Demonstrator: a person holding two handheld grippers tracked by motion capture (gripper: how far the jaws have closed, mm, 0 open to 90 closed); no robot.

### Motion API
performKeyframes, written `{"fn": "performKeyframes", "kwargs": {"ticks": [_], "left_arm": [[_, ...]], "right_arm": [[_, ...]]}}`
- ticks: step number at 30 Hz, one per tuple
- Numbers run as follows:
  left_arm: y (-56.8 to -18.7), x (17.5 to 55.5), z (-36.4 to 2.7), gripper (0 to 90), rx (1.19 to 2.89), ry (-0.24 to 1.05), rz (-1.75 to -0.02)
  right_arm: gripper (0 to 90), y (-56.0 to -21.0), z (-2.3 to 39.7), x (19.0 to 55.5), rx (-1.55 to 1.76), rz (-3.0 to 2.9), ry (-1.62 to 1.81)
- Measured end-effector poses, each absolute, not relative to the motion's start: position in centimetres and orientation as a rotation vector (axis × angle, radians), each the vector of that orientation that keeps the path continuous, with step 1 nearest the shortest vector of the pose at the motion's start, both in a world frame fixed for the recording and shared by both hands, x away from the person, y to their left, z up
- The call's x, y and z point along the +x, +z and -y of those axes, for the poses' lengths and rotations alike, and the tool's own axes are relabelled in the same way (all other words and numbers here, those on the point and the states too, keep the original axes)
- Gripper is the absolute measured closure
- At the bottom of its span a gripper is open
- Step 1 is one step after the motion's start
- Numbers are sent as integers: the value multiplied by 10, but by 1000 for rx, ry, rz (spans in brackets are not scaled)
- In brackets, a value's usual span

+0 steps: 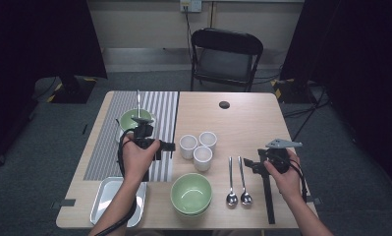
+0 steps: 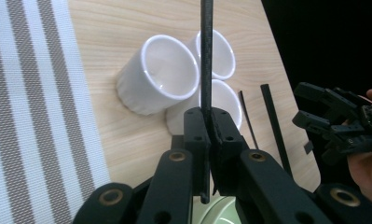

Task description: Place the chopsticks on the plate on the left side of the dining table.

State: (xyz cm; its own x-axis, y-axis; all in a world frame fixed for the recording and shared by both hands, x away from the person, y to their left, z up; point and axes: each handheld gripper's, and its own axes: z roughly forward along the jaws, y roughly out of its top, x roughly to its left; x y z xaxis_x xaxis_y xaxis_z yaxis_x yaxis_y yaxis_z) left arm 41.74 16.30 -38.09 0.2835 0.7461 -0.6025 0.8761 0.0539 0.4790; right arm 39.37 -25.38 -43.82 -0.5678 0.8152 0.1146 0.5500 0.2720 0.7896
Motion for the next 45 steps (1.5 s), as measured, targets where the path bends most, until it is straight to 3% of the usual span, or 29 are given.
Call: {"fn": "performKeyframes", "kwargs": {"ticks": [45], "left_arm": [[-385, 415, -223, 870, 1620, -95, -1628]], "right_arm": [[231, -451, 264, 387, 1254, -2255, 1172]]}}
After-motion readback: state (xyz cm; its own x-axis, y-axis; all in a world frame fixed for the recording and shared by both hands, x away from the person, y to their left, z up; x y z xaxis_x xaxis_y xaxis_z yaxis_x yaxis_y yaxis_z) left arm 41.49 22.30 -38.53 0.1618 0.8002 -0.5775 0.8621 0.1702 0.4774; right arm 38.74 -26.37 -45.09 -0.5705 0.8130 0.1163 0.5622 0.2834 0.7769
